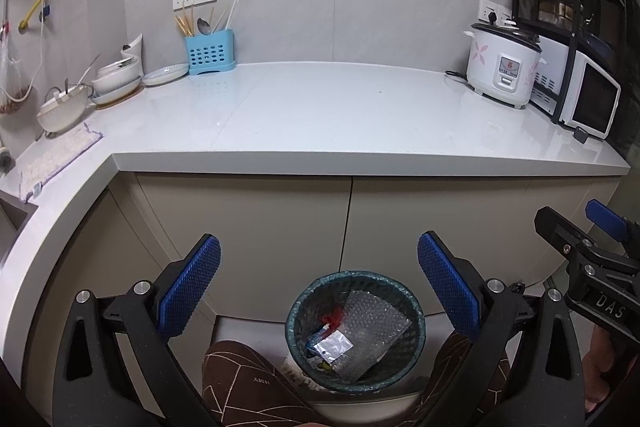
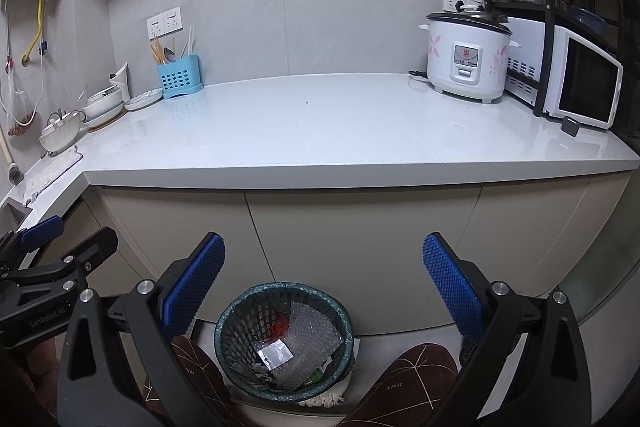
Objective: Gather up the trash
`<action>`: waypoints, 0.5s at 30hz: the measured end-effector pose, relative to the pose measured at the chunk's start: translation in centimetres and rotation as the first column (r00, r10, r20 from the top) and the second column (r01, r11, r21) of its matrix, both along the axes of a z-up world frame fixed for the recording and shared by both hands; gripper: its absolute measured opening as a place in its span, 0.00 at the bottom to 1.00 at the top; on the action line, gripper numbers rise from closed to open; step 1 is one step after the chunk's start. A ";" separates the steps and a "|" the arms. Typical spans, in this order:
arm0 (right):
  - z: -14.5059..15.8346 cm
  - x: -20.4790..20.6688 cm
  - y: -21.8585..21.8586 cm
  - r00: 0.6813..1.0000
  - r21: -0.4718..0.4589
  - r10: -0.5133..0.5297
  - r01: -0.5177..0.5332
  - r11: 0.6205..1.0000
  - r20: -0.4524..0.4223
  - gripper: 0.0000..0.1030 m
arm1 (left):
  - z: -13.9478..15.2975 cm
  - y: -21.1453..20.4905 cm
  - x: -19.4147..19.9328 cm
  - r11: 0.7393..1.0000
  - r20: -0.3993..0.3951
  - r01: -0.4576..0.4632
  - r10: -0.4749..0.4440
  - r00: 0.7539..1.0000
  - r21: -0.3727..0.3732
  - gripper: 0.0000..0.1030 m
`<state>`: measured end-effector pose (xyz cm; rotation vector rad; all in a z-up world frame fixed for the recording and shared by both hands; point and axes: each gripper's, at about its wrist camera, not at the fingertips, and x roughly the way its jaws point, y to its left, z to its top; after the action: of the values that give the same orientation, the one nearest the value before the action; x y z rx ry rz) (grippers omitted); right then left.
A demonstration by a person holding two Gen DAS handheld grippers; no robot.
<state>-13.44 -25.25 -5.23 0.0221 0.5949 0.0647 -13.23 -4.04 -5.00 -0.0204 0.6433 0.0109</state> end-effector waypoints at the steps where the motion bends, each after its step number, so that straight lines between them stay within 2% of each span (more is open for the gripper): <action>1: 0.0 0.0 0.0 1.000 -0.001 -0.001 0.001 1.000 0.000 0.93 | 0.0 0.0 0.0 1.000 0.000 0.002 -0.002 1.000 0.002 0.94; 15: 0.5 -0.4 0.1 1.000 -0.005 -0.011 0.011 1.000 -0.002 0.93 | 0.3 0.2 -0.5 1.000 0.007 0.000 0.000 1.000 0.007 0.94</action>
<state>-13.83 -25.15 -4.78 0.0201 0.5972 0.0524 -13.75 -3.87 -4.67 -0.0134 0.6358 0.0130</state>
